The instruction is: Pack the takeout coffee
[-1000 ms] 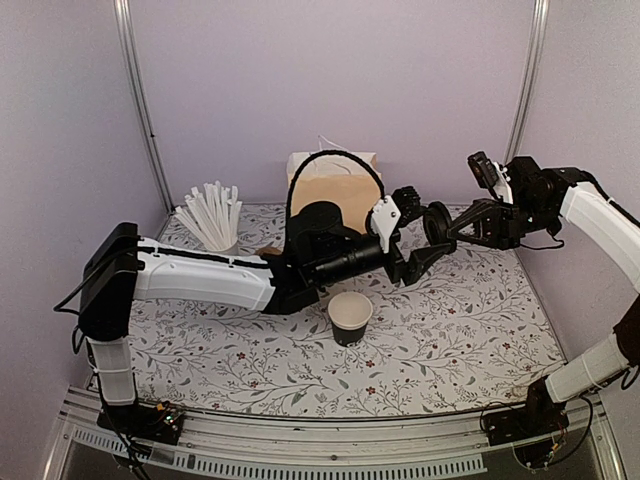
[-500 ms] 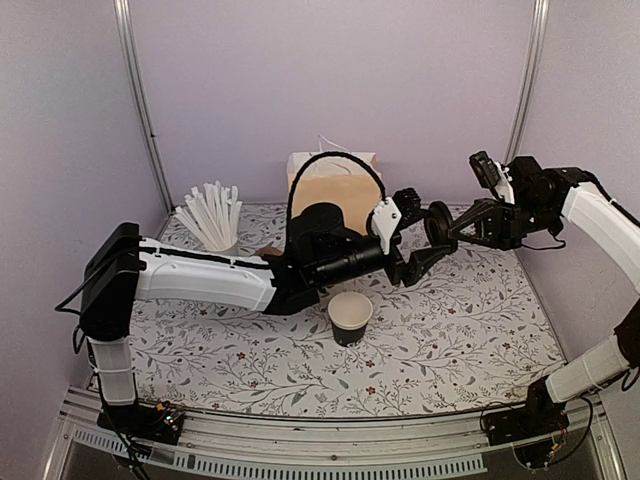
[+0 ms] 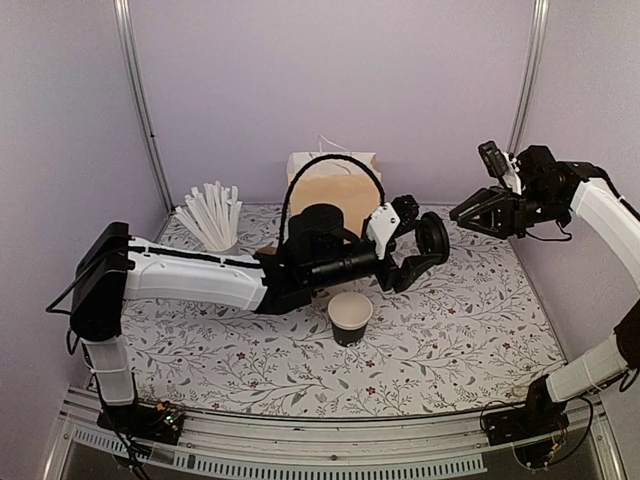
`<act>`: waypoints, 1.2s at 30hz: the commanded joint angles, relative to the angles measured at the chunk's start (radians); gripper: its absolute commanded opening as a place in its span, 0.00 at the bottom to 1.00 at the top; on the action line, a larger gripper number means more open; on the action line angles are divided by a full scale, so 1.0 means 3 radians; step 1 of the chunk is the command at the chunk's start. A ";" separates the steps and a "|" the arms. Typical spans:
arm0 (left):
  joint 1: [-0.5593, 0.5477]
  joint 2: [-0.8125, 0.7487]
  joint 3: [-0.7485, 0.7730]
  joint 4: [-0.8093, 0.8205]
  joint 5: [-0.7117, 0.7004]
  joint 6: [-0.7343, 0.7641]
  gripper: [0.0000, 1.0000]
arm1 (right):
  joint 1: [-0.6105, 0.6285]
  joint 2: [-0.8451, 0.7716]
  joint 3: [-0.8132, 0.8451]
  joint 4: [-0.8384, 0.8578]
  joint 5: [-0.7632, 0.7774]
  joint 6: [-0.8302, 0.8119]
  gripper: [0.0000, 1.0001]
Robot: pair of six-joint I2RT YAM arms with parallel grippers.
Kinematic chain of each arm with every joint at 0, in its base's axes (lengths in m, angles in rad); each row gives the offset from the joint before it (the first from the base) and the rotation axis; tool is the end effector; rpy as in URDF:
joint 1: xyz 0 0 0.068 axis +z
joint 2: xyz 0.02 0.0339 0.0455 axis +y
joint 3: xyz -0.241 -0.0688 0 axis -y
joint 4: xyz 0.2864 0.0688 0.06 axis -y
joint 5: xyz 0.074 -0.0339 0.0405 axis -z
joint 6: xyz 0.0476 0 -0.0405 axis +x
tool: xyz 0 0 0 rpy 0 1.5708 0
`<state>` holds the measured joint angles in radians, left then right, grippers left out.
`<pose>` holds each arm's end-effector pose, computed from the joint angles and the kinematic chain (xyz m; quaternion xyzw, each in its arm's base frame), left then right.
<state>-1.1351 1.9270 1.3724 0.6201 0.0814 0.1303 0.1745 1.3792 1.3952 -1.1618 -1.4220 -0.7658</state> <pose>0.2076 -0.4552 0.2475 0.4278 0.5332 -0.3755 0.6258 0.2803 0.0972 0.3408 -0.4582 0.5980 0.5637 0.3387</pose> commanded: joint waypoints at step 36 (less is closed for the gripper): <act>0.0265 0.0537 0.2207 -0.5909 -0.0461 -0.0553 0.80 | 0.0073 -0.0860 -0.1733 0.2397 0.1633 0.0928 0.46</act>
<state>-1.0664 2.0544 1.9926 -1.1107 -0.0937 0.0120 0.1776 1.1275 0.8925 -0.4721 -0.9184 -0.4946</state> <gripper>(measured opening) 0.802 0.458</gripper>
